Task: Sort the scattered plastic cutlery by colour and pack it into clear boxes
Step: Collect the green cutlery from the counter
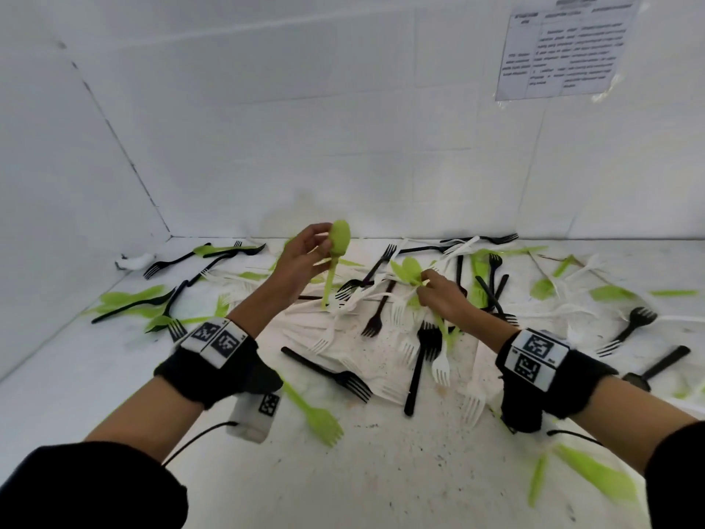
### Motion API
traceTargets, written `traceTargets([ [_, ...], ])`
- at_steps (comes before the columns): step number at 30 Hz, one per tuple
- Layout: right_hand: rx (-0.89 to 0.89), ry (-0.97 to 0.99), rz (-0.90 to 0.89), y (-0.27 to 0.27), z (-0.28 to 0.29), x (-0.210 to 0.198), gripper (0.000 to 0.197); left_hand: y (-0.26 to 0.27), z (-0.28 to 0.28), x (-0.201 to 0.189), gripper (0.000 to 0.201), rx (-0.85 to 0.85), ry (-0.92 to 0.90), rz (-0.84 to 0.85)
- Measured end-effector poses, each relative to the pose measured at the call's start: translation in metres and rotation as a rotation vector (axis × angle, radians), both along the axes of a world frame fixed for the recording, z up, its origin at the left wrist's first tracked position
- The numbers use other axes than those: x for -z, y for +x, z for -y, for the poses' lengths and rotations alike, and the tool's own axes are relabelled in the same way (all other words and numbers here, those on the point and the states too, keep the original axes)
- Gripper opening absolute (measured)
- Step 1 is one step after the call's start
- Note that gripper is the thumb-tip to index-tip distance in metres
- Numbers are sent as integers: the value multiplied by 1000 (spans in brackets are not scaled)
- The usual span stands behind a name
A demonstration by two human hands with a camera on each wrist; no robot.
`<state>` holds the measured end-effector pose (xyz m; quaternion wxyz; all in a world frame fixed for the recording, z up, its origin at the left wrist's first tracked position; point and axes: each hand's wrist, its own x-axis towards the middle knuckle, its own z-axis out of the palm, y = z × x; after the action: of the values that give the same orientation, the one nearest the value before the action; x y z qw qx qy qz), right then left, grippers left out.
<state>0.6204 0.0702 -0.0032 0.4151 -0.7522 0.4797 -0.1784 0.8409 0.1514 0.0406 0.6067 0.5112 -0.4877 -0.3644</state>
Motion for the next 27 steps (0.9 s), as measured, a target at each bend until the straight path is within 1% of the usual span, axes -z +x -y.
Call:
traceTargets([
  [2,0,5,88,6,-10,-9,20,10,3,-3,22,-17,4,20],
  [5,-3,-38,181,18,-21,-23,32,26,11,-6,25,-91,50,63],
  [7,13,-54,247,28,-22,-30,33,37,18,-6,26,-156,78,152],
  [9,19,-129,251,38,-21,-36,23,49,22,-5,25,-180,107,230],
  [11,27,-218,250,49,-20,-42,12,63,26,-2,22,-153,175,294],
  [12,38,-243,272,55,-20,-46,10,70,28,2,16,-141,217,357],
  [13,49,-251,305,61,-20,-49,10,80,30,5,9,-139,260,465],
  [14,59,-247,345,68,-20,-51,10,91,33,10,10,-140,293,601],
  [16,80,-223,401,81,-20,-54,7,111,38,22,19,-95,351,849],
  [18,111,-202,415,95,-19,-57,12,127,43,36,21,-31,390,1001],
  [19,127,-190,416,102,-18,-59,15,133,46,43,24,-15,407,1047],
  [21,156,-138,436,116,-16,-60,15,142,51,55,34,-4,435,1120],
  [23,181,-46,455,128,-13,-60,13,150,57,66,45,13,459,1148],
  [25,202,49,465,138,-7,-58,15,156,64,76,48,54,443,1149],
  [27,216,107,441,146,0,-54,16,162,70,80,45,111,422,1179],
])
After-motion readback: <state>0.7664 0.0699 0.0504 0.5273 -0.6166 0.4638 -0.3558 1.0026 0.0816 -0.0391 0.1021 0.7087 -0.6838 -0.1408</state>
